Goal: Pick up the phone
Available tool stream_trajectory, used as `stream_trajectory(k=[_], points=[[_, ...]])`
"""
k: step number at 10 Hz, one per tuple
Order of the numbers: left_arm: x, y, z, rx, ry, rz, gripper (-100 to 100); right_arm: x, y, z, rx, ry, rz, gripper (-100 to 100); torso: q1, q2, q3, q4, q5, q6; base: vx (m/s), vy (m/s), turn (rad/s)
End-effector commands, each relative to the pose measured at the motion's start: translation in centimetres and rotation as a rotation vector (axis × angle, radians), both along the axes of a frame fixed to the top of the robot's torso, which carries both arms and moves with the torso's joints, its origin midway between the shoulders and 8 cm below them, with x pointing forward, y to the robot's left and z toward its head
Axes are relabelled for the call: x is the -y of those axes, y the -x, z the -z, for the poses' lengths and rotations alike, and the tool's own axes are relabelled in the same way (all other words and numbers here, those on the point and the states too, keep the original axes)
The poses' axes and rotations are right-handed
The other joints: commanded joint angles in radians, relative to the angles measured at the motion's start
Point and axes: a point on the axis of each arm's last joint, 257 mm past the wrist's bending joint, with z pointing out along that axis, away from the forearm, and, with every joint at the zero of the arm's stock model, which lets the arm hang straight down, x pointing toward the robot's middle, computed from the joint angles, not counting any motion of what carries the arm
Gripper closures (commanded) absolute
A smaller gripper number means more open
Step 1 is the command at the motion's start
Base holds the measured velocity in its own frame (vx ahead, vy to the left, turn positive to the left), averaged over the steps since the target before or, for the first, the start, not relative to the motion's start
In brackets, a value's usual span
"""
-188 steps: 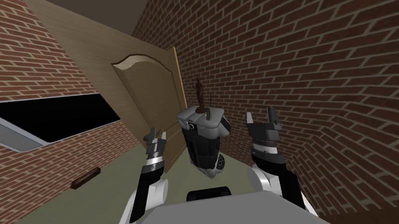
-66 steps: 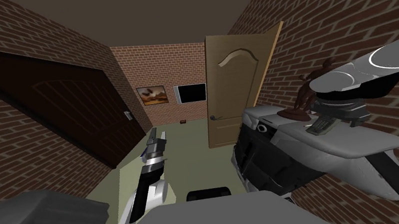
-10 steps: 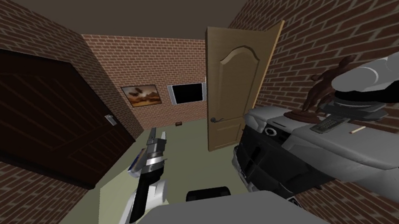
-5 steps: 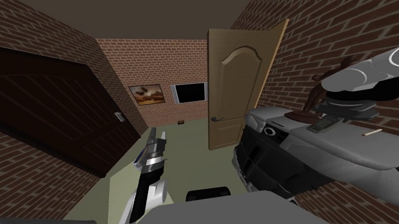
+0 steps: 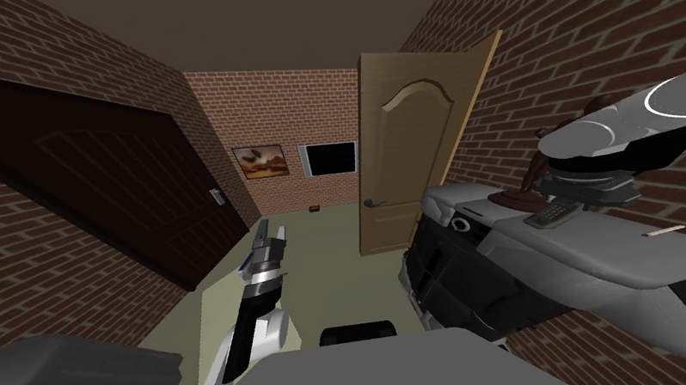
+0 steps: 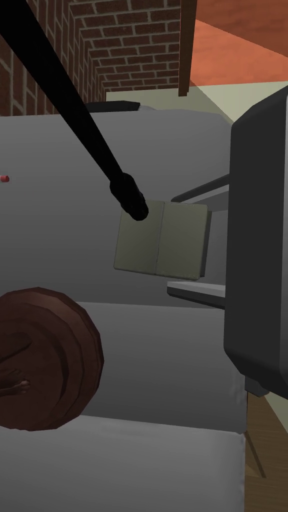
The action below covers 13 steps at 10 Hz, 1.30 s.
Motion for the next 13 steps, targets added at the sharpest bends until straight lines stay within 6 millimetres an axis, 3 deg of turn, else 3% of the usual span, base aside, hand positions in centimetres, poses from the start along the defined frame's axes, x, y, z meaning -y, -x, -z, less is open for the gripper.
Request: stream_trajectory(k=[1,2,3,6,7,9,11,12,13], points=[[0.0,0.0,0.0,0.0,0.0,0.0,0,0.0,0.1,0.0,0.024,-0.002,0.038,100,0.0,0.0,0.0,0.0,0.0,0.0,-0.024,-0.012,-0.04],[0.0,0.0,0.0,0.0,0.0,0.0,0,-1.7,0.0,-0.1,-0.036,0.008,0.016,100,0.002,-0.002,-0.001,0.0,0.0,0.0,-0.146,-0.06,0.299],[0.0,0.0,0.0,0.0,0.0,0.0,0,-1.4,0.0,-0.3,-0.03,0.018,0.03,100,0.002,0.001,0.0,-0.001,0.001,-0.005,-0.161,-0.095,0.219],[0.0,0.0,0.0,0.0,0.0,0.0,0,-1.4,0.0,-0.3,0.017,0.013,0.089,100,0.002,-0.002,-0.001,0.0,0.001,0.0,-0.024,-0.028,-0.032],[0.0,0.0,0.0,0.0,0.0,0.0,0,-3.0,-0.1,-0.5,-0.04,0.033,0.071,100,0.004,-0.005,-0.003,-0.001,0.001,-0.001,-0.122,-0.107,0.323],[0.0,0.0,0.0,0.0,0.0,0.0,0,-2.8,0.0,-0.7,-0.014,0.042,0.106,100,0.0,0.002,0.001,0.0,0.001,-0.002,-0.142,-0.069,0.099],[0.0,0.0,0.0,0.0,0.0,0.0,0,-2.8,0.0,-0.7,0.012,0.04,0.138,100,0.005,-0.002,-0.001,0.0,0.002,0.0,0.003,0.016,-0.041],[0.0,0.0,0.0,0.0,0.0,0.0,0,-4.2,-0.1,-1.1,-0.042,0.068,0.122,100,0.006,-0.005,-0.003,-0.001,0.003,-0.001,-0.137,-0.045,0.3],[0.0,0.0,0.0,0.0,0.0,0.0,0,-4.0,0.0,-1.3,-0.033,0.079,0.134,100,0.005,-0.001,-0.001,0.0,0.003,-0.005,-0.178,-0.105,0.231]])
